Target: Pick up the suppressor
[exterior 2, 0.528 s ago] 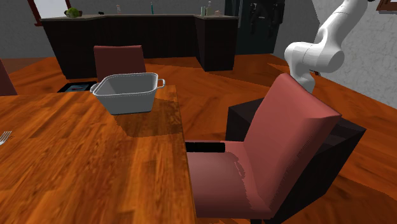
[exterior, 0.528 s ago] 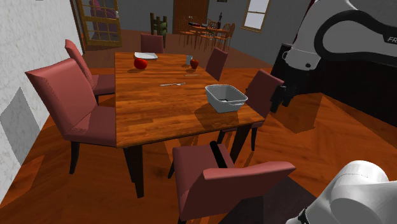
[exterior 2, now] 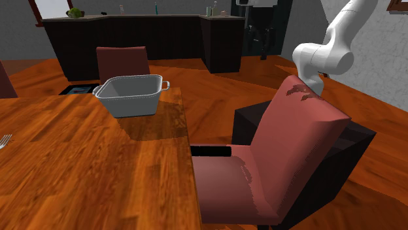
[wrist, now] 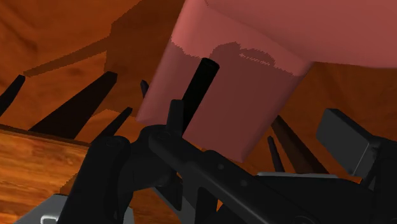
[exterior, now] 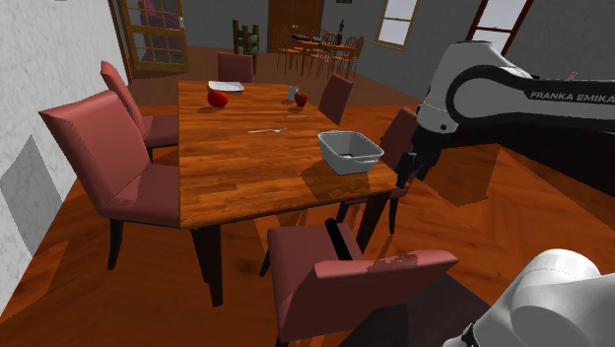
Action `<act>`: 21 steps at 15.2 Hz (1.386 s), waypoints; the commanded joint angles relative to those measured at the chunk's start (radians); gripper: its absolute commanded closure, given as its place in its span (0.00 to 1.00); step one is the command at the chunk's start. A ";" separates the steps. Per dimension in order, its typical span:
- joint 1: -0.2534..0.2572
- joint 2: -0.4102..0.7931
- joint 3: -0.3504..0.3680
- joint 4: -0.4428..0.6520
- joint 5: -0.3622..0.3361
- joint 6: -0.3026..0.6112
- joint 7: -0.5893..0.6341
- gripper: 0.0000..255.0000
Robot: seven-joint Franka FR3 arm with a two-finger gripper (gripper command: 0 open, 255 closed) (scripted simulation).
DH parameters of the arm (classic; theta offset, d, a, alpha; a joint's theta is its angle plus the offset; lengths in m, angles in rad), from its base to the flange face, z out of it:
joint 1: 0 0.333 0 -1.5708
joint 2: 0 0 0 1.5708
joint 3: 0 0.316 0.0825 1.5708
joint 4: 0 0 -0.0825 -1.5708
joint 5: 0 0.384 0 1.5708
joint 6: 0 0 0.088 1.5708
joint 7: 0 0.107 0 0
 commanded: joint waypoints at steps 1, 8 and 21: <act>-0.003 0.026 0.000 -0.048 0.005 0.077 0.017 0.00; -0.012 0.219 -0.015 -0.121 0.021 0.346 0.051 0.00; -0.008 0.729 -0.042 -0.058 0.133 0.793 0.050 0.00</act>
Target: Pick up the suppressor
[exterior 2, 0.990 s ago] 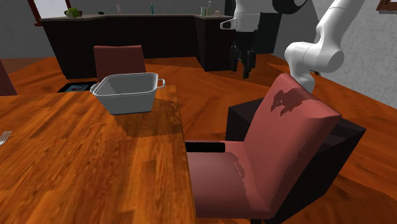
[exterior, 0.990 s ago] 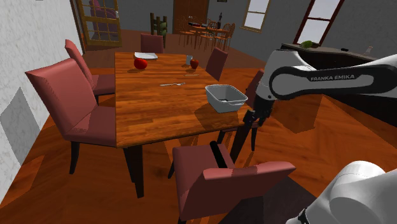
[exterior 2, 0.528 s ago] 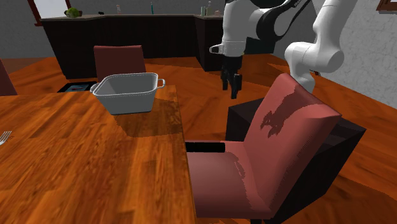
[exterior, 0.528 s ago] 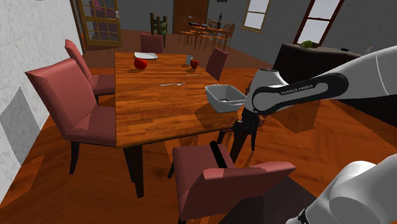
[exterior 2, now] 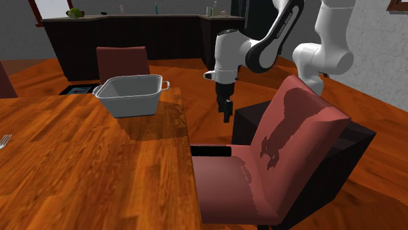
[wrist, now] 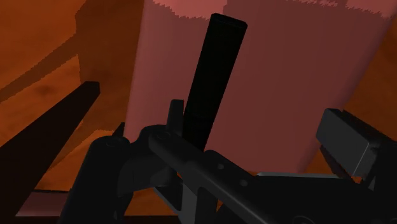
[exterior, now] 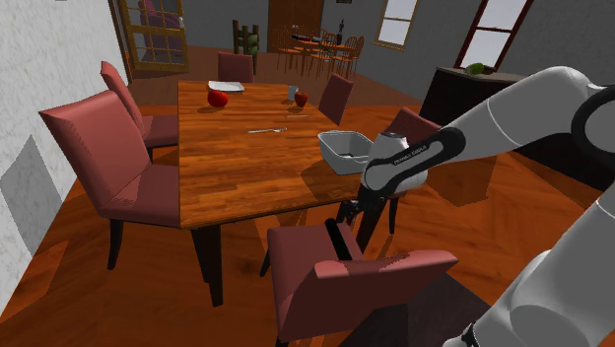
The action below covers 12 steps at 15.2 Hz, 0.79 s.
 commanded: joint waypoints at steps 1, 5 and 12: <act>-0.004 0.084 -0.003 0.020 0.031 0.064 -0.016 0.00; -0.019 0.255 0.013 0.096 0.101 0.157 -0.044 0.00; -0.065 0.506 0.057 0.248 0.180 0.256 -0.071 0.00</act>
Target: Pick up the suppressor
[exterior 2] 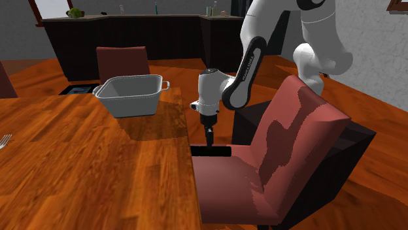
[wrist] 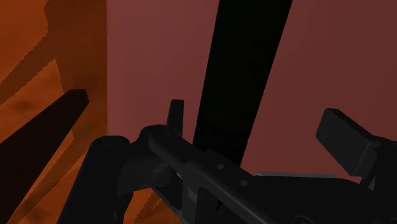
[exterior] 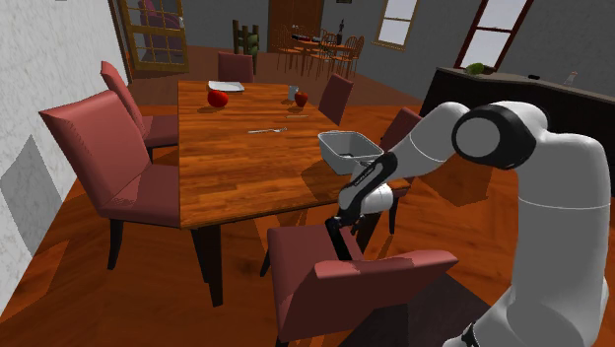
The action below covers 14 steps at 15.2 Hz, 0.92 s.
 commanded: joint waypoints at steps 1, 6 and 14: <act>-0.008 0.037 0.009 0.015 0.010 0.022 -0.006 0.00; -0.023 0.108 0.027 0.041 0.024 0.068 -0.021 0.00; -0.026 0.131 0.033 0.050 0.027 0.083 -0.024 1.00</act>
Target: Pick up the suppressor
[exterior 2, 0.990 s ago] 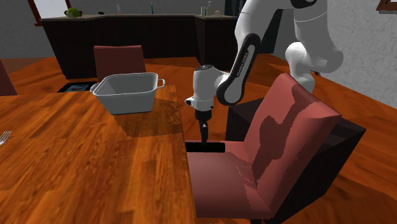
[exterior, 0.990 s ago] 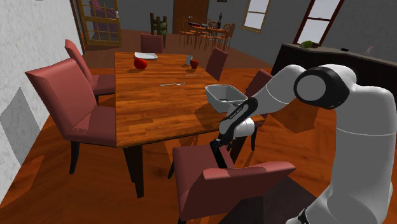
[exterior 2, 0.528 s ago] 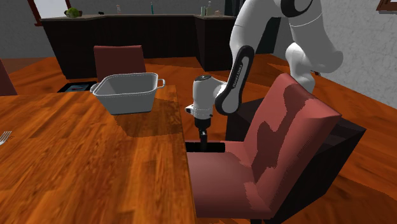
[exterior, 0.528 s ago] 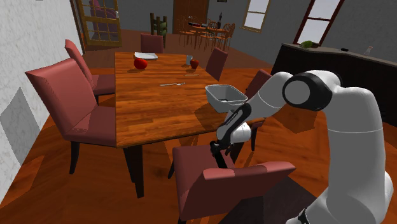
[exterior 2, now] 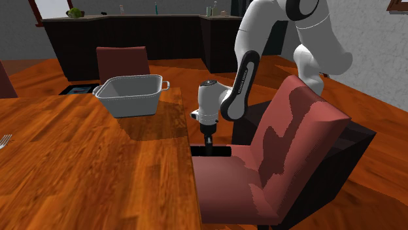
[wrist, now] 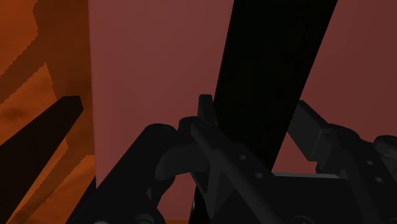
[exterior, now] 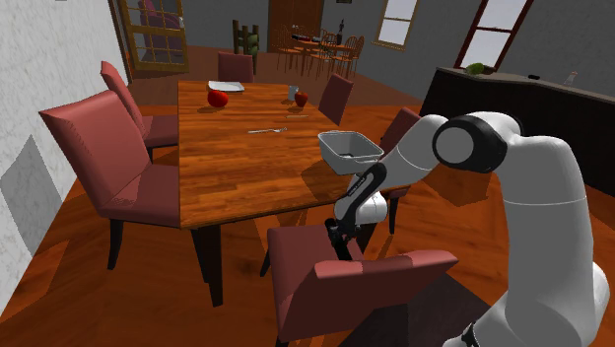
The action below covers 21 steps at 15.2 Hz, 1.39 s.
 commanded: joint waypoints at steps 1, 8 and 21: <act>0.000 0.001 0.000 0.000 0.000 0.001 -0.001 1.00; 0.008 -0.043 -0.010 -0.016 -0.007 -0.027 0.007 1.00; 0.043 -0.211 -0.055 -0.065 -0.048 -0.147 0.047 1.00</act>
